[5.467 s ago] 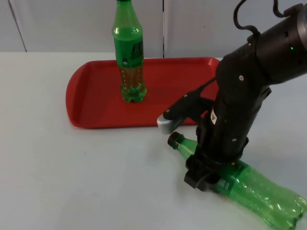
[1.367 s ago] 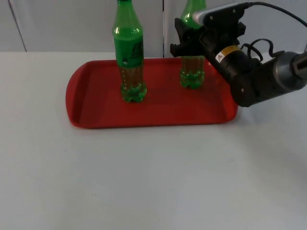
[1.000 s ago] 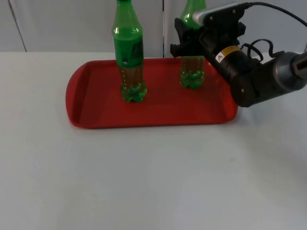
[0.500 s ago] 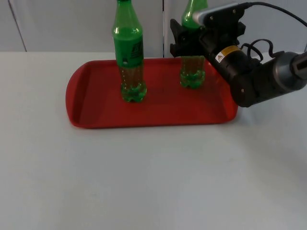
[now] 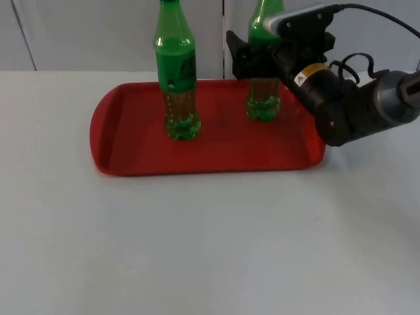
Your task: Place the bottle upright on the tray.
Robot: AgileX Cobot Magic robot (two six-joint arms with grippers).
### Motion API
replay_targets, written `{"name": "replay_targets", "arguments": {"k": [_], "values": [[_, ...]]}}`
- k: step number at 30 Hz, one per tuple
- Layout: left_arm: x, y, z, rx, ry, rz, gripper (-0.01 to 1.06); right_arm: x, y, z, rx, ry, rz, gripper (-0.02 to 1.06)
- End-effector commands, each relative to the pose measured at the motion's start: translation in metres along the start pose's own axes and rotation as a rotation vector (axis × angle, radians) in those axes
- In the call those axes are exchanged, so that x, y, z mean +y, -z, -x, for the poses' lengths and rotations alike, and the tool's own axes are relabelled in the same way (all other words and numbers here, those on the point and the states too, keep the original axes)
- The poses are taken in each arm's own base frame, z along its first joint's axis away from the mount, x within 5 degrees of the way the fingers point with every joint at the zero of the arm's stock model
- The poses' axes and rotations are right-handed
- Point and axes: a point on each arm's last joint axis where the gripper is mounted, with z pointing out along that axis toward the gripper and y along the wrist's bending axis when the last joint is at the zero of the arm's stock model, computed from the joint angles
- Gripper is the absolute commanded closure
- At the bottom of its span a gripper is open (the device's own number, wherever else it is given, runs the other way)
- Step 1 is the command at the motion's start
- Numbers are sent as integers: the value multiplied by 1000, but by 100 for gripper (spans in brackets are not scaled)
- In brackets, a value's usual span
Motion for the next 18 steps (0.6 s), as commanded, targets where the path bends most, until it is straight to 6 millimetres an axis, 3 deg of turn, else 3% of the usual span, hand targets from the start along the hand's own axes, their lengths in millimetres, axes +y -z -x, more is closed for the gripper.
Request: {"name": "replay_targets", "arguments": {"k": [1, 10, 18], "values": [[0, -1, -1, -5, 1, -3, 0, -1, -3, 6, 43, -23, 6, -1], [0, -1, -1, -5, 1, -3, 0, -4, -1, 25, 153, -36, 9, -1], [0, -1, -1, -5, 1, -3, 0, -6, 13, 46, 329, -35, 19, -1]]}}
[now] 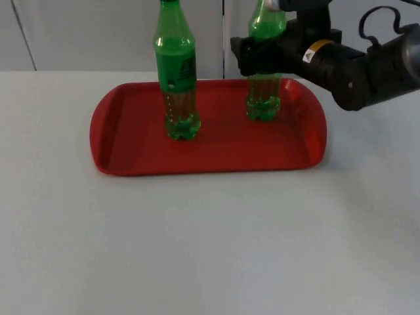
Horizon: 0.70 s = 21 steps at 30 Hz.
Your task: Place the bottle upright on the tray.
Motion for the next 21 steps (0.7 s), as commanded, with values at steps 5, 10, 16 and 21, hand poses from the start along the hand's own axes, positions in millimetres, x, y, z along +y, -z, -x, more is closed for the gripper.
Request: {"name": "replay_targets", "arguments": {"k": [5, 10, 16, 21], "values": [[0, -1, -1, -5, 1, -3, 0, 3, 23, 17, 151, 2, 16, -1], [0, -1, -1, -5, 1, -3, 0, 8, 37, 27, 266, 6, 29, -1], [0, -1, -1, -5, 1, -3, 0, 11, 61, 48, 400, -13, 35, -1], [0, -1, -1, -5, 1, -3, 0, 9, 80, 70, 510, -20, 32, -1]]}}
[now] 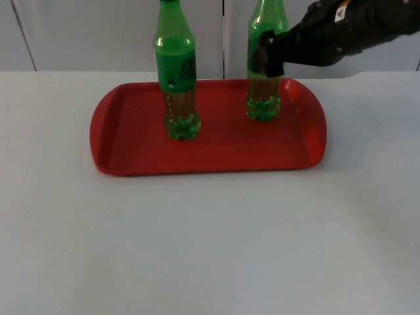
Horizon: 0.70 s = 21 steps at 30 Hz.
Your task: Place the bottle upright on the tray.
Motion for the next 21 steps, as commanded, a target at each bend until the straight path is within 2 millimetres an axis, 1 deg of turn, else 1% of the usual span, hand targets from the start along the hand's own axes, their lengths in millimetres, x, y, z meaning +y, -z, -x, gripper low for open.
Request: {"name": "replay_targets", "arguments": {"k": [1, 2, 5, 6, 10, 11, 14, 15, 16, 18, 21], "values": [[0, -1, -1, -5, 1, -3, 0, 3, 14, 5, 41, 6, 4, -1], [0, -1, -1, -5, 1, -3, 0, 2, 22, 8, 73, 3, 3, -1], [0, -1, -1, -5, 1, -3, 0, 2, 38, 14, 107, -6, 4, -1], [0, -1, -1, -5, 1, -3, 0, 2, 38, 14, 107, -6, 4, -1], [0, -1, -1, -5, 1, -3, 0, 2, 56, 19, 155, -12, 7, -1], [0, -1, -1, -5, 1, -3, 0, 2, 56, 19, 155, -12, 7, -1], [0, -1, -1, -5, 1, -3, 0, 6, 69, 22, 200, 10, 17, -1], [0, -1, -1, -5, 1, -3, 0, 11, 73, 22, 216, 23, 25, -1], [0, -1, -1, -5, 1, -3, 0, 11, 73, 22, 216, 23, 25, -1], [0, -1, -1, -5, 1, -3, 0, 20, 80, 23, 243, 62, 45, -1], [0, -1, -1, -5, 1, -3, 0, 36, 94, 29, 236, 100, 77, -1]]}}
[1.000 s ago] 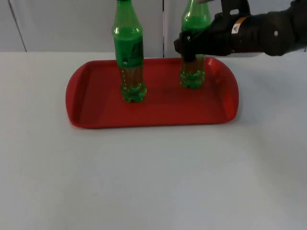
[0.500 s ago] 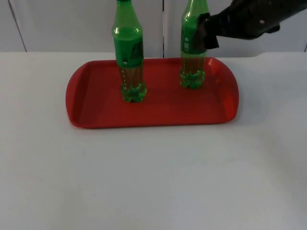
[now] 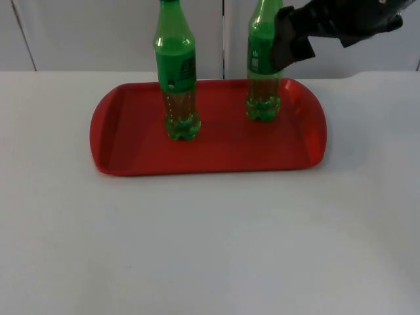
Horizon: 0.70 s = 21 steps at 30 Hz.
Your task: Place the bottle upright on the tray.
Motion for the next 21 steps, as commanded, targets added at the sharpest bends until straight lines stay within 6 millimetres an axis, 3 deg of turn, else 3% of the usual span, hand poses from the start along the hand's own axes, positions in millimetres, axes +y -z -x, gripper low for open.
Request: {"name": "replay_targets", "arguments": {"k": [1, 5, 12, 21], "values": [[0, -1, -1, -5, 1, -3, 0, 9, 11, 2, -2, 30, 16, -1], [0, -1, -1, -5, 1, -3, 0, 29, 29, 7, -24, 69, 49, -1], [0, -1, -1, -5, 1, -3, 0, 32, 40, 0, -30, 74, 57, -1], [0, -1, -1, -5, 1, -3, 0, 31, 64, -48, -61, 48, 59, -1]]}}
